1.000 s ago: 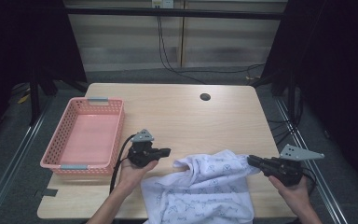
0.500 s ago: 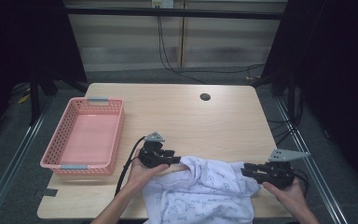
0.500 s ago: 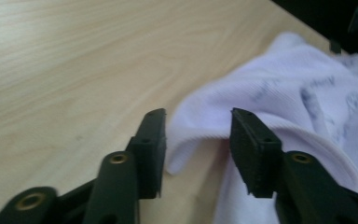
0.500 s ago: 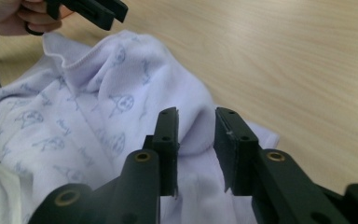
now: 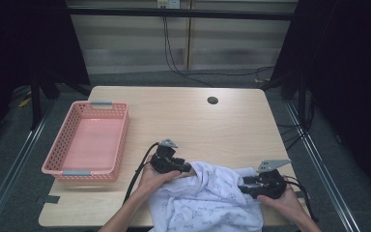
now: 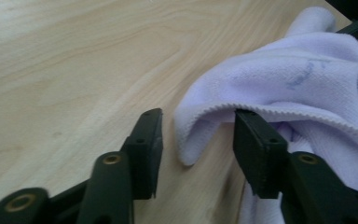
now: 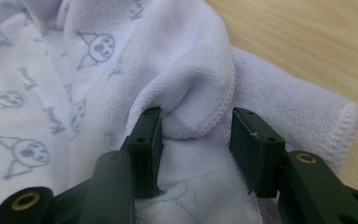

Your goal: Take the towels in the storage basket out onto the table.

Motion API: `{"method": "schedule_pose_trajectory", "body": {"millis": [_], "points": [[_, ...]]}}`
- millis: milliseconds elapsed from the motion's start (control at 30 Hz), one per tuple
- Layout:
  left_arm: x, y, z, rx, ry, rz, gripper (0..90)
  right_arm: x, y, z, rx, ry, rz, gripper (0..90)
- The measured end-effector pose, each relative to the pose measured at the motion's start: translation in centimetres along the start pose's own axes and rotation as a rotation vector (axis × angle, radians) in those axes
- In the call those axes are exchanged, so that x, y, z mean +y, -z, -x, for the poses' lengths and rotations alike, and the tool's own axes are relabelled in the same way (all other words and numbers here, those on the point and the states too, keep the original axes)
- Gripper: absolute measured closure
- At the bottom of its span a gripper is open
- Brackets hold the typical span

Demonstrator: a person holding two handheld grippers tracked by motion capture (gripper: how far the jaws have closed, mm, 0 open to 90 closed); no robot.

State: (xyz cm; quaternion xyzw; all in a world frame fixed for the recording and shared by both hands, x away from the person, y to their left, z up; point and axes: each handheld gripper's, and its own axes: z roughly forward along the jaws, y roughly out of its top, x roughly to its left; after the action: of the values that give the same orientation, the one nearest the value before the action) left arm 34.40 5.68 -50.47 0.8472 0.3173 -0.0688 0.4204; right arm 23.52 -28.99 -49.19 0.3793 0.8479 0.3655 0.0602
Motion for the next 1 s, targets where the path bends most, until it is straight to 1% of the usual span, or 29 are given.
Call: {"method": "schedule_pose_trajectory", "body": {"millis": [33, 67, 100, 133, 167, 200, 233, 267, 333, 367, 400, 433, 467, 500, 533, 600, 633, 667, 700, 733, 767, 800, 833, 867, 900, 933, 967, 1000], "points": [[0.0, -0.2, 0.2, 0.002, -0.024, -0.002, 68.2, 0.1, 0.0, -0.2, -0.006, 0.012, -0.005, 53.0], [0.0, -0.2, 0.5, 0.005, -0.052, 0.001, 77.9, 0.1, 0.0, -0.2, -0.005, 0.012, -0.003, 53.3], [0.0, -0.2, 0.7, 0.0, -0.055, 0.024, 87.2, 0.0, 0.0, -0.2, -0.004, 0.01, 0.0, 58.2], [0.2, 0.0, 0.8, -0.01, -0.06, 0.039, 88.4, 0.1, 0.0, -0.1, 0.018, 0.004, 0.005, 75.3], [0.4, 0.3, 0.9, -0.005, -0.062, 0.063, 88.7, 0.2, 0.1, 0.0, 0.047, -0.003, 0.021, 82.4], [0.6, 0.5, 0.9, -0.007, -0.056, 0.084, 88.8, 0.4, 0.2, -0.1, 0.04, -0.005, 0.037, 84.5], [1.0, 1.2, 1.0, -0.014, -0.061, 0.112, 88.9, 0.5, 0.3, 0.0, 0.034, 0.0, 0.042, 84.9], [1.2, 1.6, 1.1, -0.003, -0.072, 0.128, 88.9, 1.0, 0.8, 0.1, 0.018, -0.003, 0.073, 85.6], [1.8, 2.5, 1.3, -0.001, -0.074, 0.171, 88.9, 1.6, 1.5, 0.4, 0.021, -0.018, 0.127, 86.0], [2.3, 3.3, 1.5, 0.004, -0.083, 0.198, 88.9, 2.0, 2.1, 0.5, 0.008, -0.02, 0.157, 86.3], [2.7, 4.1, 1.7, -0.001, -0.095, 0.225, 88.9, 2.7, 3.0, 0.6, -0.013, -0.013, 0.195, 86.4], [3.1, 4.7, 2.0, -0.002, -0.103, 0.247, 88.9, 3.2, 3.7, 0.6, -0.022, -0.014, 0.232, 86.4], [3.7, 5.8, 2.5, -0.001, -0.123, 0.28, 88.9, 3.7, 4.3, 0.7, -0.024, -0.016, 0.261, 86.4], [4.0, 6.7, 2.9, -0.003, -0.141, 0.313, 88.9, 4.5, 5.2, 0.7, -0.023, -0.013, 0.308, 86.4], [4.3, 7.5, 3.4, 0.0, -0.158, 0.341, 88.8, 5.1, 6.0, 0.6, -0.034, -0.01, 0.339, 86.4], [4.6, 9.0, 4.4, 0.03, -0.208, 0.375, 88.8, 6.1, 7.3, 0.3, -0.05, 0.007, 0.395, 86.4], [4.7, 9.8, 4.8, 0.043, -0.226, 0.385, 88.8, 6.5, 7.9, 0.1, -0.068, 0.014, 0.42, 86.4], [4.7, 10.4, 4.9, 0.046, -0.234, 0.4, 88.8, 6.9, 8.5, 0.0, -0.083, 0.024, 0.436, 86.5], [4.7, 11.0, 4.9, 0.053, -0.237, 0.412, 88.9, 7.2, 9.0, 0.1, -0.084, 0.029, 0.444, 86.6], [4.7, 11.5, 4.8, 0.058, -0.235, 0.425, 88.9, 7.5, 9.3, 0.3, -0.102, 0.028, 0.451, 86.6], [4.8, 12.0, 4.5, 0.045, -0.229, 0.442, 88.9, 7.7, 9.6, 0.6, -0.104, 0.017, 0.458, 86.5], [4.8, 12.2, 4.4, 0.043, -0.223, 0.456, 88.9, 7.8, 9.6, 1.0, -0.09, 0.003, 0.468, 86.4], [4.8, 12.3, 4.3, 0.05, -0.218, 0.461, 88.9, 7.8, 9.4, 1.2, -0.083, -0.003, 0.464, 86.5], [4.6, 12.2, 4.2, 0.057, -0.22, 0.451, 88.8, 7.9, 8.9, 1.3, -0.075, 0.002, 0.444, 86.5], [4.3, 12.1, 4.2, 0.061, -0.233, 0.429, 88.5, 7.7, 8.2, 1.1, -0.055, 0.015, 0.412, 86.4], [3.7, 11.8, 4.1, 0.052, -0.235, 0.412, 88.0, 7.4, 7.3, 0.8, -0.044, 0.022, 0.385, 86.3], [3.0, 11.7, 4.1, 0.024, -0.242, 0.389, 87.5, 6.9, 6.4, 0.3, -0.022, 0.037, 0.35, 86.2], [2.1, 11.5, 4.2, 0.011, -0.248, 0.365, 86.4, 6.2, 5.5, -0.2, -0.001, 0.051, 0.316, 86.1]]}}
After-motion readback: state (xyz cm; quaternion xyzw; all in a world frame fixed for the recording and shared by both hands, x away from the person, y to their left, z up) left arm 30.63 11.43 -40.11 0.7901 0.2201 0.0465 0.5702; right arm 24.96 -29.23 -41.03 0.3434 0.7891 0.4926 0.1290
